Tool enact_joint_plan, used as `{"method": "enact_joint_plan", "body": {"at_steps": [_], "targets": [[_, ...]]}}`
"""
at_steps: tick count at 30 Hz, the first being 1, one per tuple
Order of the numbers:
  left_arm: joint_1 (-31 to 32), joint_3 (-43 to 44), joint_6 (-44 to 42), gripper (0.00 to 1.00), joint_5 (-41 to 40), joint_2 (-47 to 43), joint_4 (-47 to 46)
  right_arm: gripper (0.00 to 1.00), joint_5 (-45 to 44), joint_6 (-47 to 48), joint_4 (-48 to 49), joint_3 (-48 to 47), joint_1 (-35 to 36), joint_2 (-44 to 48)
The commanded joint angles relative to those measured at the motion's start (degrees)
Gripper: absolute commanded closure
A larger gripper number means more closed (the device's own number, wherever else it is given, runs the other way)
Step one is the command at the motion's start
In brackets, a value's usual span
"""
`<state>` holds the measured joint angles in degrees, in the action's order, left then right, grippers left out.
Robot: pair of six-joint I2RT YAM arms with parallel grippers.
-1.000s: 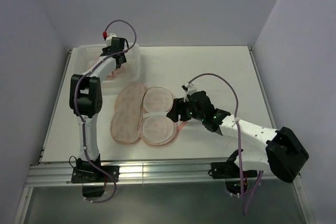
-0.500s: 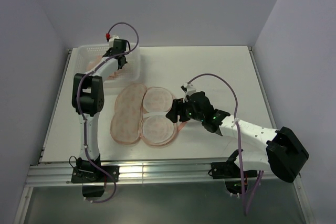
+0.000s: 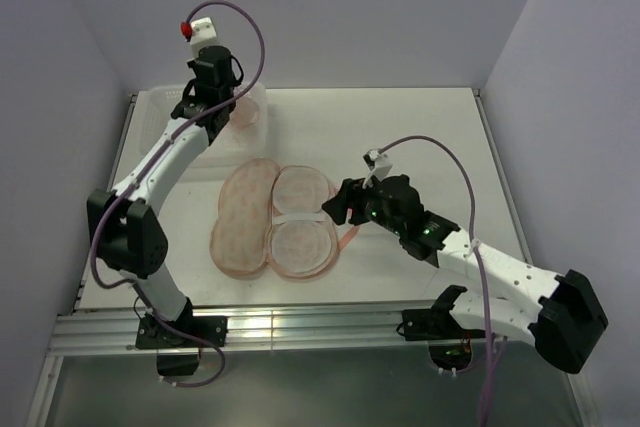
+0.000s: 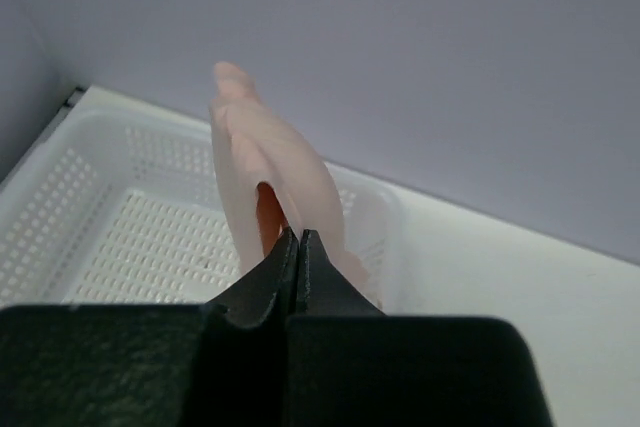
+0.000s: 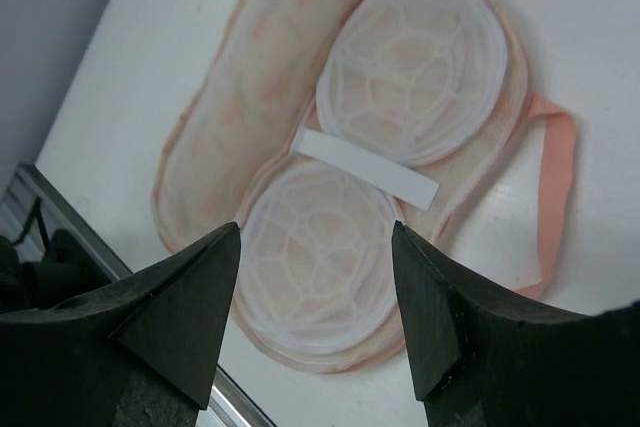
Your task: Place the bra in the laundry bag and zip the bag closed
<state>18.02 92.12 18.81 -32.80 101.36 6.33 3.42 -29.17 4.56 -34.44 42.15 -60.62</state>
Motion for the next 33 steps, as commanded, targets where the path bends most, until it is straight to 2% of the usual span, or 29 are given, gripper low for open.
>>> {"method": "enact_joint_plan", "body": {"at_steps": [1, 5, 10, 15, 21, 26, 30, 32, 33], "targets": [[4.9, -1.8, -3.2, 1.00, -4.2, -5.9, -5.7, 0.31, -5.8, -1.6, -0.4, 0.0, 0.4, 5.9], [10.2, 0.8, -4.9, 1.00, -5.1, -9.0, -8.1, 0.31, -12.3, -2.1, -2.6, 0.1, 0.4, 14.4], [16.5, 5.7, -2.9, 1.00, 0.8, -7.9, -6.8, 0.32, -17.3, -2.7, -6.5, 1.5, 0.4, 21.9], [22.2, 11.6, 0.2, 1.00, 7.7, -1.0, -6.5, 0.32, -20.3, -3.5, -9.9, 3.5, 0.3, 27.7], [26.8, 20.6, 3.9, 1.00, 11.6, 9.8, -4.7, 0.32, -23.8, -3.2, -15.7, 3.2, 0.3, 33.5], [30.8, 22.8, 9.4, 1.00, 16.4, 15.5, -5.8, 0.35, -26.6, -2.3, -20.2, 1.8, 0.3, 38.8], [34.5, 26.3, 10.6, 1.00, 17.0, 20.8, -5.7, 0.41, -28.1, -1.7, -23.1, 1.0, 0.3, 40.3], [35.0, 31.1, 11.9, 0.94, 17.9, 26.0, -2.7, 0.43, -28.3, -2.1, -24.0, 1.0, 0.3, 40.7], [35.1, 32.5, 12.3, 0.74, 19.6, 27.6, -1.7, 0.46, -28.2, -2.6, -24.7, 1.2, 0.3, 40.8]]}}
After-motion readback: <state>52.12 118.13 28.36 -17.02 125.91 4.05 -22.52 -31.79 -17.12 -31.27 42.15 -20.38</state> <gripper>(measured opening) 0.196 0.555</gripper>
